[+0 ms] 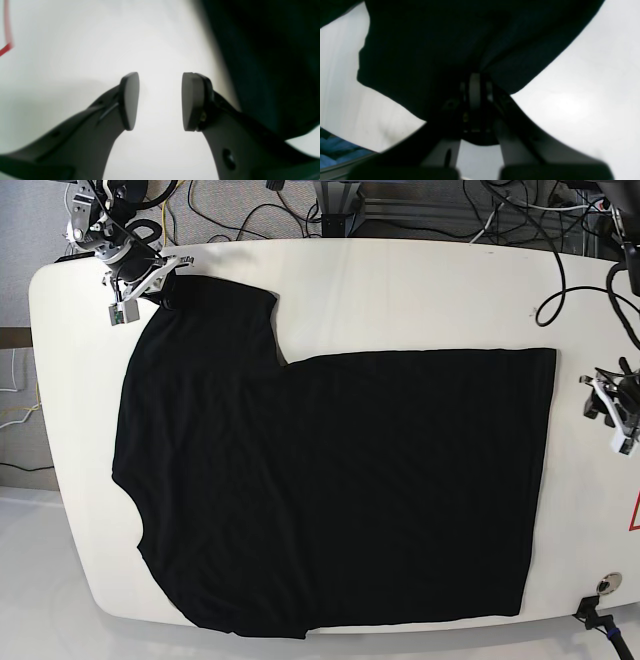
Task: Fold the T-shirt properly
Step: 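Grasp the shirt's side edge with the left gripper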
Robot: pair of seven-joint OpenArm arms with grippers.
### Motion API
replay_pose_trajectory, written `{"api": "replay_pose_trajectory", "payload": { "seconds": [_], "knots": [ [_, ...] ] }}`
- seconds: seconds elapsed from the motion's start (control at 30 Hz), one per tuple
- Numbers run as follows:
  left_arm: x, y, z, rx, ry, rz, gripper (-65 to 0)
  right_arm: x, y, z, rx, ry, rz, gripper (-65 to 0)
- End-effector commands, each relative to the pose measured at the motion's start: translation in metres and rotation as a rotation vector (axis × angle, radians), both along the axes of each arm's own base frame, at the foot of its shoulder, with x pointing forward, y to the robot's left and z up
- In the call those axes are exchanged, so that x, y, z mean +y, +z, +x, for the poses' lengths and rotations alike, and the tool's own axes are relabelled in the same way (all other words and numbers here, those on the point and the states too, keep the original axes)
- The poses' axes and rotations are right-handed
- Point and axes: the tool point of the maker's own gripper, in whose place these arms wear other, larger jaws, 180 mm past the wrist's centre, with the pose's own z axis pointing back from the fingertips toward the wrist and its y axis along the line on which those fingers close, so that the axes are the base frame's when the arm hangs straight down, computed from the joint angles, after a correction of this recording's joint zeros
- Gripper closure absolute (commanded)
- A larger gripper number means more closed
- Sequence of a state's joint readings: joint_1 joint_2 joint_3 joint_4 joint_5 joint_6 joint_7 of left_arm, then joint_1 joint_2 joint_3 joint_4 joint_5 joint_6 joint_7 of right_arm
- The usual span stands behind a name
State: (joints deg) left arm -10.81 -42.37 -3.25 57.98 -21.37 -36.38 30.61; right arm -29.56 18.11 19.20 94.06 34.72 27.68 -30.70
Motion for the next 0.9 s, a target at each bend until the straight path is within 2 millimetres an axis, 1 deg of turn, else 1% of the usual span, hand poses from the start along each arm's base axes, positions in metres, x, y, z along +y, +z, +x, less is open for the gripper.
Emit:
{"api": "replay_pose_trajectory", "payload": {
  "seconds": [0.0,0.07,0.13,0.23,0.37,0.57,0.6,0.67,0.87],
  "knots": [
    [0.012,0.025,0.014,-0.062,0.002,0.025,-26.0,-0.006,0.001,-0.002,0.014,0.016,-0.032,0.0],
    [0.016,0.028,0.014,-0.061,-0.001,0.036,-26.1,-0.006,0.001,-0.001,0.009,0.016,-0.032,0.0],
    [0.018,0.025,0.013,-0.047,-0.002,0.042,-26.3,-0.005,0.002,0.0,0.005,0.017,-0.029,0.0],
    [0.015,0.015,0.01,-0.014,-0.008,0.042,-26.7,-0.005,0.002,0.0,0.003,0.017,-0.029,0.0],
    [0.014,0.005,0.006,0.01,-0.008,0.037,-27.4,-0.004,0.003,0.002,-0.001,0.017,-0.028,0.0],
    [0.012,0.003,0.004,0.013,-0.011,0.035,-28.0,-0.003,0.004,0.004,-0.006,0.028,-0.032,0.0],
    [0.007,-0.011,-0.003,0.058,-0.016,0.025,-27.5,-0.003,-0.002,-0.001,0.02,0.029,-0.026,0.0],
    [0.005,-0.014,-0.005,0.065,-0.018,0.022,-27.1,-0.004,-0.005,-0.004,0.033,0.024,-0.027,0.0],
    [0.0,-0.016,-0.004,0.067,-0.02,0.01,-23.7,-0.004,-0.002,-0.001,0.022,0.029,-0.025,0.0]
  ]
}}
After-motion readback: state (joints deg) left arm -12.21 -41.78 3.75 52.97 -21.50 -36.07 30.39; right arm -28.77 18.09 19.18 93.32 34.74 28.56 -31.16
